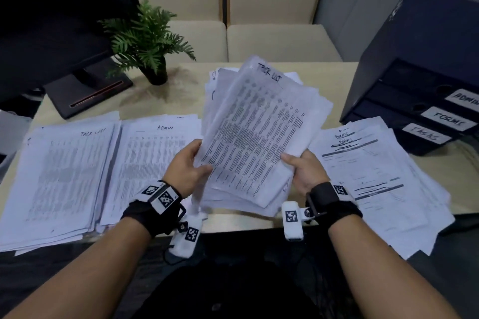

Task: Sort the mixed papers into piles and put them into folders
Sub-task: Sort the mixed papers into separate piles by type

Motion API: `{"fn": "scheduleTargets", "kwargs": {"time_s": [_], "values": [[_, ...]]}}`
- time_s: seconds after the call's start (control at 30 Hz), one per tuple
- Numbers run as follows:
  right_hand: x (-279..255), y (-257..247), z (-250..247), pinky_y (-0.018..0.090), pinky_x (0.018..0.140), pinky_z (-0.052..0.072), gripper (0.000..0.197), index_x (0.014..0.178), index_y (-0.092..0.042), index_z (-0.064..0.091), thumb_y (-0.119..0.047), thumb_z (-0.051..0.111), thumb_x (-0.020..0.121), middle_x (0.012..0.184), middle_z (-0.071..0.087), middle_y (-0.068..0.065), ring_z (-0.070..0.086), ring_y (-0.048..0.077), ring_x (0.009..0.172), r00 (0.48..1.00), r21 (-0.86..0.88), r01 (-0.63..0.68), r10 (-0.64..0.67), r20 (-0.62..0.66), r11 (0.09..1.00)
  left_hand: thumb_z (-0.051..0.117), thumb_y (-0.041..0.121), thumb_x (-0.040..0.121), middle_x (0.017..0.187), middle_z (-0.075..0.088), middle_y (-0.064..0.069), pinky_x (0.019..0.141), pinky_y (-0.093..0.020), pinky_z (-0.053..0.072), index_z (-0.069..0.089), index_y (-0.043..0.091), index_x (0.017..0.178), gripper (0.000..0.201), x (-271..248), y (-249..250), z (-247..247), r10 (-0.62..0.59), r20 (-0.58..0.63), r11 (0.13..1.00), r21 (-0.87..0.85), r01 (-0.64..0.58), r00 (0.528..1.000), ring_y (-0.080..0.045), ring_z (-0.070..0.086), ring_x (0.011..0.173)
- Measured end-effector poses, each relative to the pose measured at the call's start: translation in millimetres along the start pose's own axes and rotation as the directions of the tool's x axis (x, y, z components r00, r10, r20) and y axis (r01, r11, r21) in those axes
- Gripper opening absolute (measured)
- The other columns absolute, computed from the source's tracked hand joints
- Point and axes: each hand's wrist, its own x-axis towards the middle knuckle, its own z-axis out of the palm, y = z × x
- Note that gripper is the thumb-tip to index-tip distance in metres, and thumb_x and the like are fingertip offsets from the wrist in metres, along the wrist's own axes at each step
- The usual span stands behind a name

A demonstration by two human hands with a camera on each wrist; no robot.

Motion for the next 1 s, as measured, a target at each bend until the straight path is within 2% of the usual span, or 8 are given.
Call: {"fn": "scheduleTargets", "kwargs": {"time_s": [0.13,0.27,0.33,0.53,0.67,0.8,0.9,1.0], "values": [[-4.3,-32.6,-15.8,0.032,0.08,0.054,0.016,0.092,-0.011,0.064,0.004,0.061,0.087,0.089,0.069,0.003,0.066,0.017,0.083,0.977,-0.24,0.206,-0.215,-0.011,0.949,0.06,-0.013,0.079,0.098,0.068,0.003,0.089,-0.04,0.052,0.055,0.029,0.094,0.045,7.1,12.4,24.6,-0.01,-0.12,0.999,-0.035,0.006,0.993,-0.018,0.065,0.093],[-11.6,-36.6,-30.8,0.028,0.077,0.055,0.018,0.094,-0.016,0.064,0.001,0.065,0.087,0.093,0.071,0.001,0.068,0.012,0.083,0.968,-0.353,0.239,-0.252,0.009,0.905,0.067,0.018,0.072,0.107,0.065,-0.003,0.094,-0.045,0.049,0.049,0.031,0.099,0.035,6.1,11.1,51.0,0.009,-0.176,0.998,-0.052,-0.019,0.984,-0.024,0.062,0.105],[-14.5,-28.6,-36.1,0.024,0.072,0.056,0.027,0.098,-0.017,0.062,0.007,0.062,0.086,0.097,0.071,0.0,0.069,0.008,0.083,0.975,-0.331,0.211,-0.22,0.009,0.92,0.067,0.027,0.068,0.104,0.061,-0.017,0.093,-0.05,0.048,0.047,0.018,0.092,0.032,4.3,4.2,62.7,-0.015,-0.224,0.999,-0.034,0.008,0.975,-0.032,0.06,0.104],[-9.1,-20.6,-41.0,0.034,0.083,0.053,0.03,0.11,-0.015,0.062,0.005,0.056,0.089,0.101,0.07,0.002,0.065,0.019,0.092,0.965,-0.382,0.194,-0.245,-0.09,0.903,0.047,0.003,0.094,0.112,0.061,-0.002,0.093,-0.032,0.044,0.046,0.013,0.128,0.036,11.8,8.3,88.4,0.022,-0.322,0.999,0.051,-0.006,0.946,-0.02,0.057,0.106],[-7.4,-37.0,-40.2,0.027,0.075,0.053,0.032,0.104,-0.017,0.06,0.008,0.055,0.085,0.095,0.069,-0.001,0.065,0.012,0.086,0.949,-0.369,0.263,-0.307,-0.067,0.892,0.046,0.004,0.087,0.096,0.06,-0.009,0.082,-0.037,0.048,0.045,0.018,0.111,0.028,15.7,20.9,88.7,0.093,-0.405,0.996,0.032,-0.087,0.91,-0.02,0.054,0.089],[-8.8,-19.6,-49.1,0.021,0.061,0.043,0.03,0.106,-0.018,0.055,0.004,0.053,0.085,0.088,0.063,-0.005,0.059,0.007,0.079,0.971,-0.531,0.154,-0.227,-0.074,0.833,0.043,-0.006,0.094,0.098,0.055,0.006,0.075,-0.016,0.042,0.037,0.012,0.116,0.029,0.6,16.6,98.5,0.02,-0.344,0.998,0.064,0.002,0.939,-0.015,0.051,0.094],[-6.1,2.4,-53.1,0.026,0.069,0.041,0.026,0.112,-0.013,0.055,-0.004,0.05,0.089,0.095,0.063,0.005,0.06,0.024,0.09,0.985,-0.668,0.029,-0.134,-0.107,0.743,0.039,0.003,0.098,0.11,0.054,-0.004,0.08,-0.025,0.037,0.037,0.007,0.131,0.033,-4.1,-1.6,103.8,-0.076,-0.284,0.979,0.162,0.126,0.956,-0.018,0.049,0.097],[-7.4,2.3,-50.0,0.025,0.072,0.04,0.025,0.117,-0.007,0.056,-0.008,0.048,0.094,0.1,0.062,0.008,0.059,0.025,0.094,0.986,-0.691,0.015,-0.125,-0.11,0.723,0.038,0.007,0.099,0.11,0.059,-0.008,0.077,-0.027,0.037,0.045,0.009,0.125,0.027,0.1,-10.2,98.7,-0.094,-0.288,0.966,0.206,0.158,0.953,-0.025,0.055,0.098]]}}
